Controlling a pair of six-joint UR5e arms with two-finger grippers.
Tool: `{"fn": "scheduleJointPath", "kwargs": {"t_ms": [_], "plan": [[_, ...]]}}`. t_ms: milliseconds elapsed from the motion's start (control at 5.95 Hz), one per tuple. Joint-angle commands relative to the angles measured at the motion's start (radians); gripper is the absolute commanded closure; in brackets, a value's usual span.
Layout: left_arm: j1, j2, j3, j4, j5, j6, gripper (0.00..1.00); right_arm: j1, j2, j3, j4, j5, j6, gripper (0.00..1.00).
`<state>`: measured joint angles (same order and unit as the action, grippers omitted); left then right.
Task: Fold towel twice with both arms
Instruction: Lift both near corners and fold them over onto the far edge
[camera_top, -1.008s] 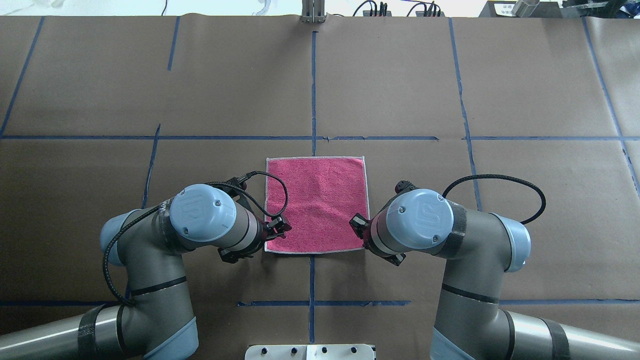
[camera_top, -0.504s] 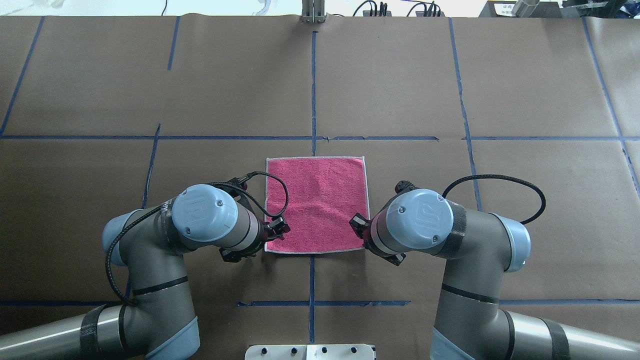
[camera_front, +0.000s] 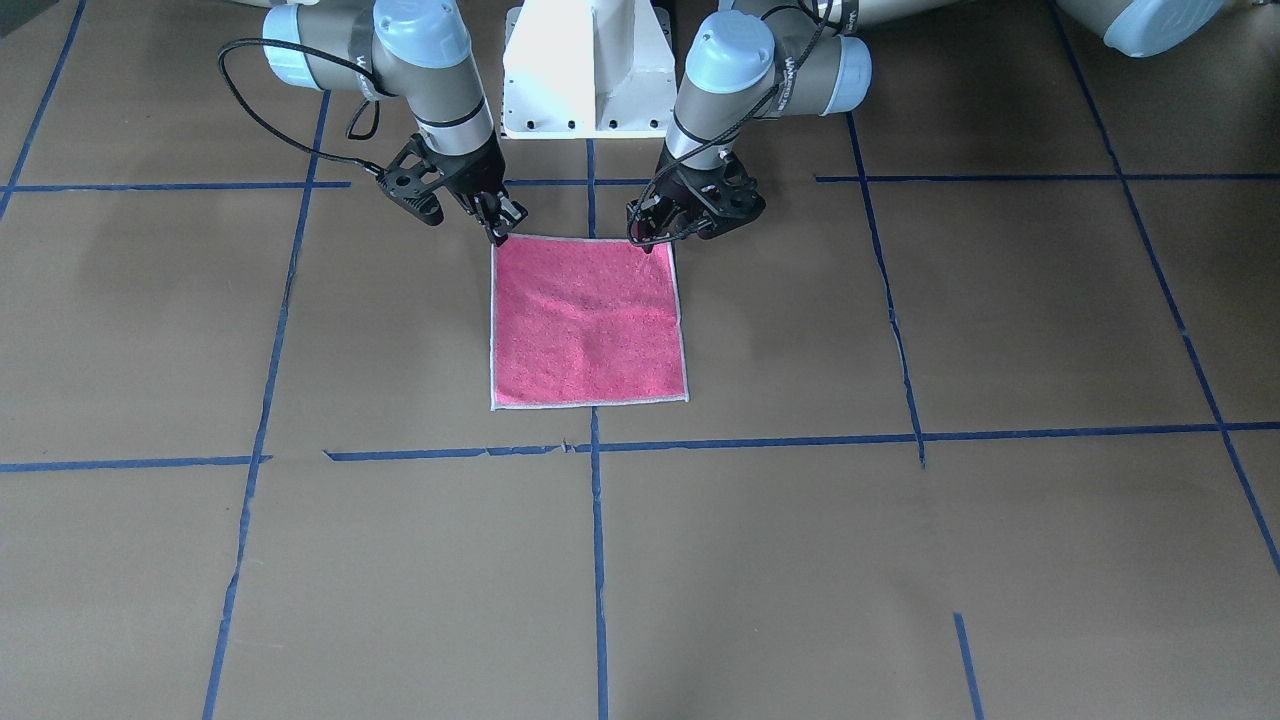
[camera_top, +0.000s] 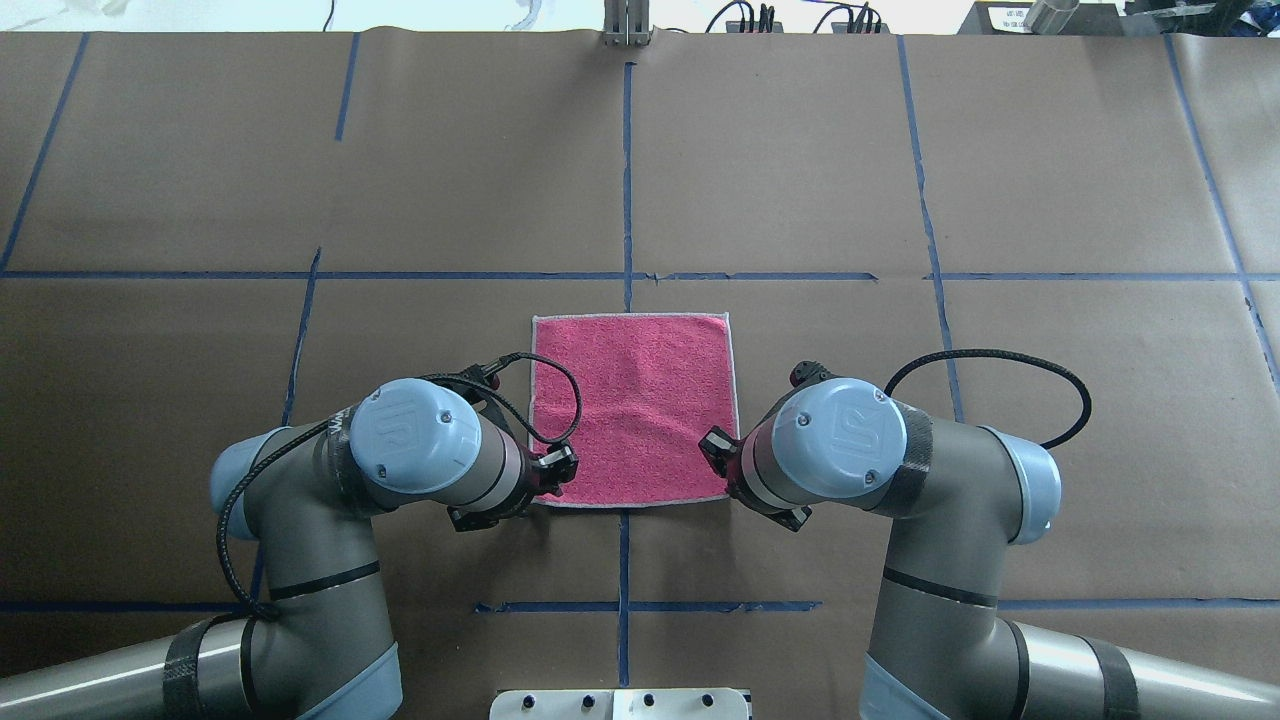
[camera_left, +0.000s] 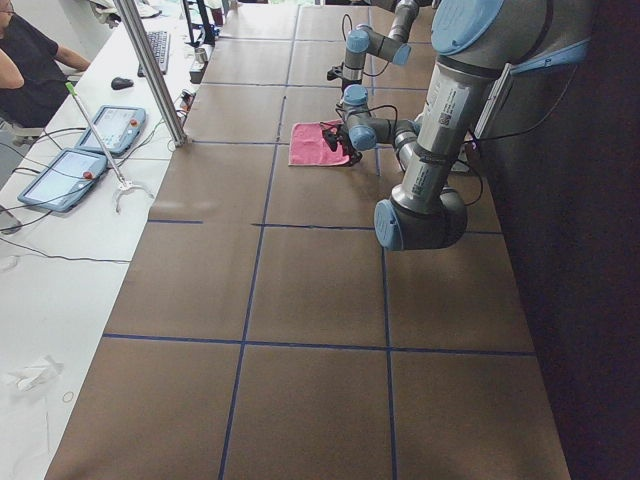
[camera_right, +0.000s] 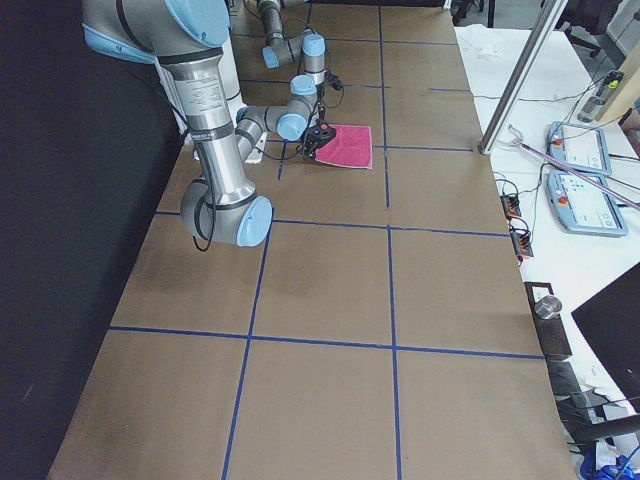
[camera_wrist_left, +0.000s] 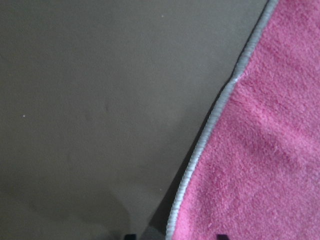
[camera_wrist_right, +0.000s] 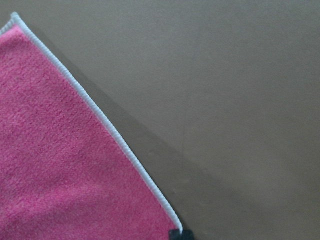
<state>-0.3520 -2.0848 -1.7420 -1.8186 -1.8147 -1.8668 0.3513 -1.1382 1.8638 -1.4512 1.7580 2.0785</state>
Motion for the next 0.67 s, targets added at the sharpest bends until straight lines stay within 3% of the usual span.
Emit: {"fn": "scheduleJointPath", "kwargs": {"t_ms": [0,168,504], "plan": [[0.001,0.000,0.001,-0.001,0.000,0.000,0.94,0.000,0.000,0.002,0.000,0.000,0.000,0.96],[0.001,-0.001,-0.010,-0.002,0.000,0.000,1.00,0.000,-0.002,0.002,0.000,0.000,0.000,0.96],[-0.001,0.003,-0.092,0.002,0.000,-0.053,1.00,-0.008,-0.015,0.052,-0.005,-0.003,0.008,0.96]]}}
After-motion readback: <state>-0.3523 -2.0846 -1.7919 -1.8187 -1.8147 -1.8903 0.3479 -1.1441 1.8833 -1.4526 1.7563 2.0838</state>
